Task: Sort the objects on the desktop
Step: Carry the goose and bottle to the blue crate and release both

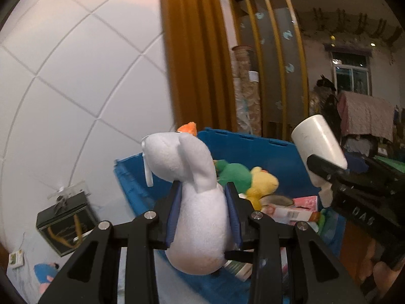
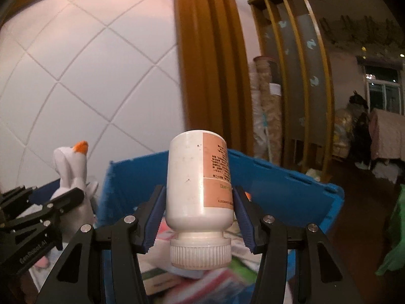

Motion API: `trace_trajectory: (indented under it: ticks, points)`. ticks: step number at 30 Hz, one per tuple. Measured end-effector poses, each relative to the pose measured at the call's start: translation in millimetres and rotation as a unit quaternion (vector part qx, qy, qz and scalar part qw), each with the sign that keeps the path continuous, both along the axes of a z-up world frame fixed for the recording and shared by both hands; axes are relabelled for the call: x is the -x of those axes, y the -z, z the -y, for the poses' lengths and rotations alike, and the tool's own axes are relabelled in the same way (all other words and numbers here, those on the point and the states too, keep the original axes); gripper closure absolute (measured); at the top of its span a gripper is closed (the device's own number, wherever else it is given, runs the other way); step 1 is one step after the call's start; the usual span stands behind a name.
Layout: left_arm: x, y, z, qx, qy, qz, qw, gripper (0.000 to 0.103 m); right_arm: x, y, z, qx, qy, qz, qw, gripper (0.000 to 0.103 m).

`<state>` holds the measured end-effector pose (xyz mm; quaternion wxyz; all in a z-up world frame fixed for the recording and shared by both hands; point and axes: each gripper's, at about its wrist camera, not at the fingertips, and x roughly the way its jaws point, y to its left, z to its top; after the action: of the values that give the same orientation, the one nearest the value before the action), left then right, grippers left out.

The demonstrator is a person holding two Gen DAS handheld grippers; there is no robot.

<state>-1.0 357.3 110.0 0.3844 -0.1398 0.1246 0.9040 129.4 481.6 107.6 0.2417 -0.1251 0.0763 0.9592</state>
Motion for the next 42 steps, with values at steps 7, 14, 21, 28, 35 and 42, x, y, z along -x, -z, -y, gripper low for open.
trace_trajectory:
  ticks: [7,14,21,28,35,42]
  points:
    - [-11.1,3.3,-57.1,0.036,0.019,0.002,0.9992,0.069,11.0,18.8,-49.9,0.012,0.003,0.029,1.0,0.05]
    - [-15.3,8.0,-78.0,0.06,0.01,0.005,0.9982,0.069,21.8,37.4,-77.9,0.019,-0.002,0.052,0.998,0.05]
    - [-12.9,6.9,-83.2,0.072,0.003,0.006,0.9974,0.069,26.4,44.3,-85.2,0.019,-0.015,0.061,0.998,0.05]
    - [-8.2,13.9,-84.9,0.083,0.003,0.017,0.9964,0.067,32.3,52.0,-86.8,0.025,-0.021,0.073,0.997,0.05]
    - [-8.3,16.2,-87.6,0.095,-0.004,0.014,0.9953,0.061,37.3,54.2,-87.3,0.028,-0.021,0.081,0.996,0.05]
    - [-12.6,14.2,-86.5,0.093,-0.009,0.002,0.9956,0.033,38.0,49.4,-88.5,0.02,-0.018,0.075,0.997,0.006]
